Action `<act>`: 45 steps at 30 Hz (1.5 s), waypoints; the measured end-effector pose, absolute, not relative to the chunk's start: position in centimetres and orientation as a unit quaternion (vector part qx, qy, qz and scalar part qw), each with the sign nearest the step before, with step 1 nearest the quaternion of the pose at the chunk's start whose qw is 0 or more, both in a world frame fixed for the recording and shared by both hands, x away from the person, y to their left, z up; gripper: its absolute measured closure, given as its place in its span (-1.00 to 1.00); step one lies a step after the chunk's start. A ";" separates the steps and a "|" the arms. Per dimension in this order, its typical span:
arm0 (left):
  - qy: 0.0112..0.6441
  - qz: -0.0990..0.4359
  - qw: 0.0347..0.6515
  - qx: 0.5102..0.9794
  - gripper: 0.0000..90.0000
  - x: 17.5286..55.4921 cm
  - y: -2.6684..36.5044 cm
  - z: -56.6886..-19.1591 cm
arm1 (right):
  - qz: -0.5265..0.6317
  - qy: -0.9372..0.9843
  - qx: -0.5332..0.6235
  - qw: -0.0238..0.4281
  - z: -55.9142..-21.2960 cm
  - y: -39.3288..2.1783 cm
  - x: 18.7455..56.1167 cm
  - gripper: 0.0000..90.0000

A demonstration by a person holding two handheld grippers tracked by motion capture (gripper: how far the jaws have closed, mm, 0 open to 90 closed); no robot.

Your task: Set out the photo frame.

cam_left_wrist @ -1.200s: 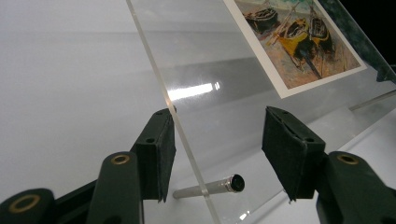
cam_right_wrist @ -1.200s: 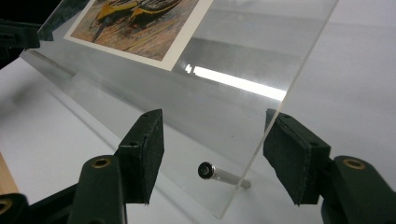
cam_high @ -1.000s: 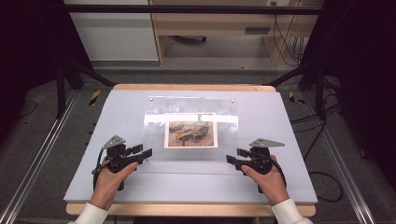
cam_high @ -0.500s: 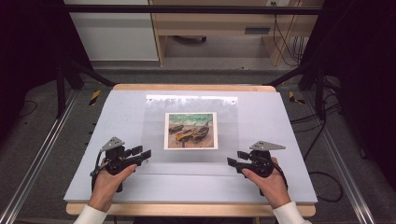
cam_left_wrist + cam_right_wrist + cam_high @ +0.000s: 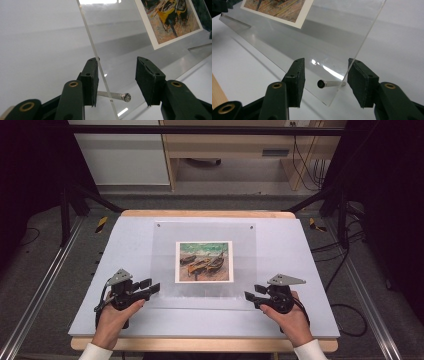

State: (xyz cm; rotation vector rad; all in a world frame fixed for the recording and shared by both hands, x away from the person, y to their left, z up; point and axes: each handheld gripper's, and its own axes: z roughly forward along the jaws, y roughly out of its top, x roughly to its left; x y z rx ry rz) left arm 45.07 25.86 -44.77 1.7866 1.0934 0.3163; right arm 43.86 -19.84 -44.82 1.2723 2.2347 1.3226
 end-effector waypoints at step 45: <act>0.435 0.159 0.467 0.753 0.45 42.5 25.9 -45.0 | 0.428 0.784 0.425 0.146 -45.2 -20.0 41.7 0.45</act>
